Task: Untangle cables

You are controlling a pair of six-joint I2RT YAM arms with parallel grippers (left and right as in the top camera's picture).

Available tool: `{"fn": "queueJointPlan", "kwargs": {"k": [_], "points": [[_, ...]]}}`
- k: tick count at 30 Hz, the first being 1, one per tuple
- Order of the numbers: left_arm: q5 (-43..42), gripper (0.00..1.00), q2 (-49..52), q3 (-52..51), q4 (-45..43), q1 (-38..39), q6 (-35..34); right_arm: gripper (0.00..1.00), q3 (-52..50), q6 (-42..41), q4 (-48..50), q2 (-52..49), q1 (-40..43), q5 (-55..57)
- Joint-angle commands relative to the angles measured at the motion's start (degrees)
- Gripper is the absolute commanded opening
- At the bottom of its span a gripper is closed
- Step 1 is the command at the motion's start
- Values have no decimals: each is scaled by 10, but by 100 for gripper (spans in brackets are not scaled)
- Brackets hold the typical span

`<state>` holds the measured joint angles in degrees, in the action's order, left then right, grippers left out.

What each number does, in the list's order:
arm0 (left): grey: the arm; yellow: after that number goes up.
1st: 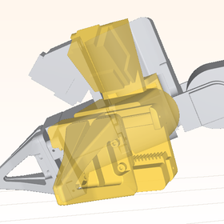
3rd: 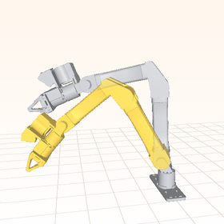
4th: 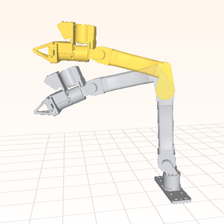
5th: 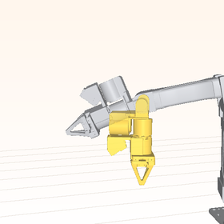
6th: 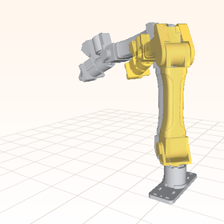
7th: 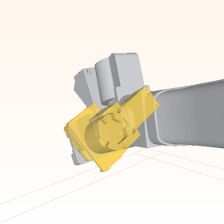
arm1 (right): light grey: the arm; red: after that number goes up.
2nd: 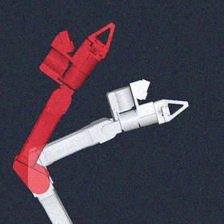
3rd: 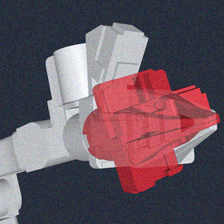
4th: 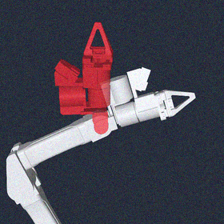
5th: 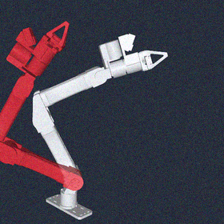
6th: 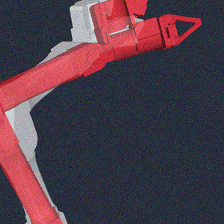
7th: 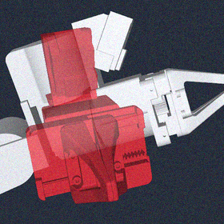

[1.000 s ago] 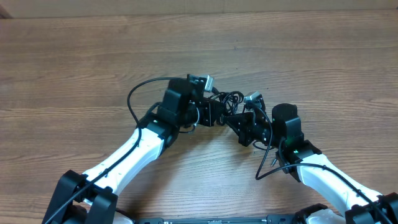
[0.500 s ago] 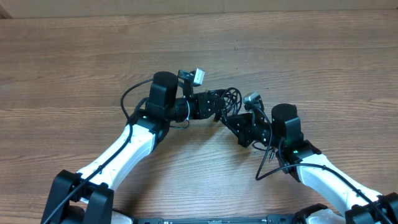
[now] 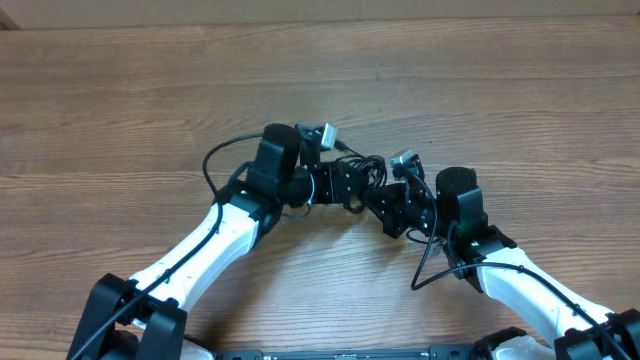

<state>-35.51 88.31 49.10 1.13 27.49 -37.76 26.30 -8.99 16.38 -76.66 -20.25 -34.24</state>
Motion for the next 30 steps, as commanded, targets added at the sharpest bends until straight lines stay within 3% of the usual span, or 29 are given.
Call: {"fn": "queueJointPlan", "kwargs": {"k": [1,15,30], "points": [[63,55,-3,9,21,8,33,4,4,1,4,0,-3,2],[86,56,-3,9,38,8,35,4,4,1,4,0,-3,2],[234,72,-3,9,144,8,35,4,4,1,3,0,-3,2]]}}
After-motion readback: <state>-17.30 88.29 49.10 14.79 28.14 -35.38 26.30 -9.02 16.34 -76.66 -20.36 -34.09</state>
